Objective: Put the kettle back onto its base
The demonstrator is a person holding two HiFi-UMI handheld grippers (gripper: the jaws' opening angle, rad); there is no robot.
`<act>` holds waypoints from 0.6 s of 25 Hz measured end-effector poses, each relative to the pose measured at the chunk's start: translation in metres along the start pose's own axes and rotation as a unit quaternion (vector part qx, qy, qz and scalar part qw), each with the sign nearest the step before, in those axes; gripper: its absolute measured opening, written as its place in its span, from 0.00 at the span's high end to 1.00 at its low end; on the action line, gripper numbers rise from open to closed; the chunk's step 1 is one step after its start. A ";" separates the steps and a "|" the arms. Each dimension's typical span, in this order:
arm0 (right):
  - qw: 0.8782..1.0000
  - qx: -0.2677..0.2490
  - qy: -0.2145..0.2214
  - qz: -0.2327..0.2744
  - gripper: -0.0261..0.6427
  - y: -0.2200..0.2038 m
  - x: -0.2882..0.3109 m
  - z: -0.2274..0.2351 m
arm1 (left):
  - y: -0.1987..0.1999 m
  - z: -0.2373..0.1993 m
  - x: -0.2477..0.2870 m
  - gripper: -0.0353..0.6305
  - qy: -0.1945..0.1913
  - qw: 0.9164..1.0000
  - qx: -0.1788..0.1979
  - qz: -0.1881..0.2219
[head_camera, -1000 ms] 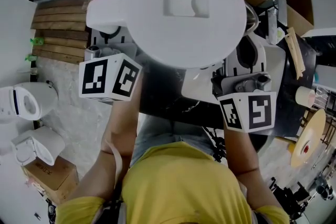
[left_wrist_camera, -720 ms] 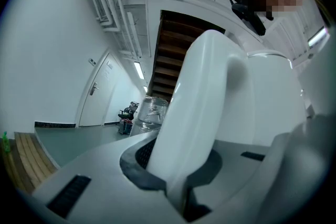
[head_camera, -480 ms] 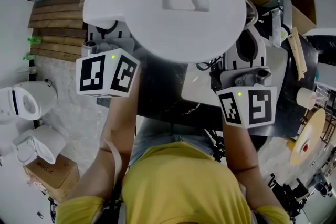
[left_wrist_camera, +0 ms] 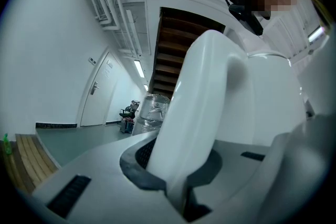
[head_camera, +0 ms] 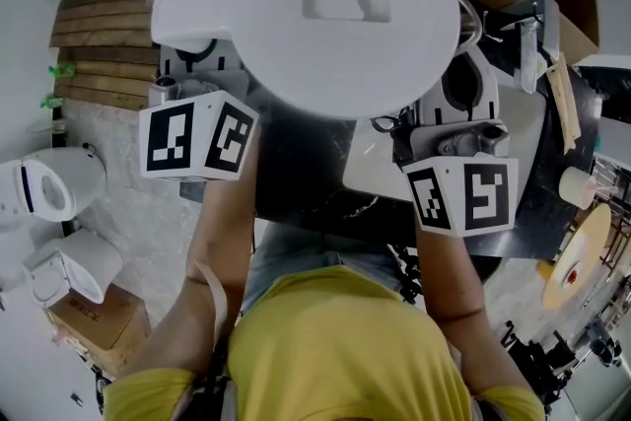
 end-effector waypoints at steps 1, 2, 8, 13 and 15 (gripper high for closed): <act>1.000 0.000 0.000 -0.001 0.94 -0.001 0.001 0.000 | -0.002 -0.001 0.000 0.89 0.000 1.000 -0.001 -0.001; 1.000 0.000 -0.001 -0.003 0.94 -0.002 0.002 0.000 | -0.003 -0.002 0.000 0.89 0.000 1.000 -0.003 -0.001; 1.000 0.000 -0.008 -0.016 0.94 -0.013 0.003 0.003 | -0.014 -0.002 0.001 0.89 -0.001 1.000 -0.001 -0.007; 1.000 0.002 -0.012 -0.022 0.94 -0.018 0.003 0.007 | -0.022 0.000 0.001 0.89 -0.001 1.000 0.000 -0.010; 1.000 0.002 -0.013 -0.021 0.94 -0.018 0.003 0.006 | -0.022 -0.001 0.001 0.89 -0.002 1.000 -0.002 -0.007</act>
Point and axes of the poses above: the fingertips, and each gripper's own axes: x forward along the fingers, z to its right, y out of its top, the point moved 4 cm from there along -x, backward along the fingers, and after that the axes turned 4 degrees about x, right-handed, at the moved point
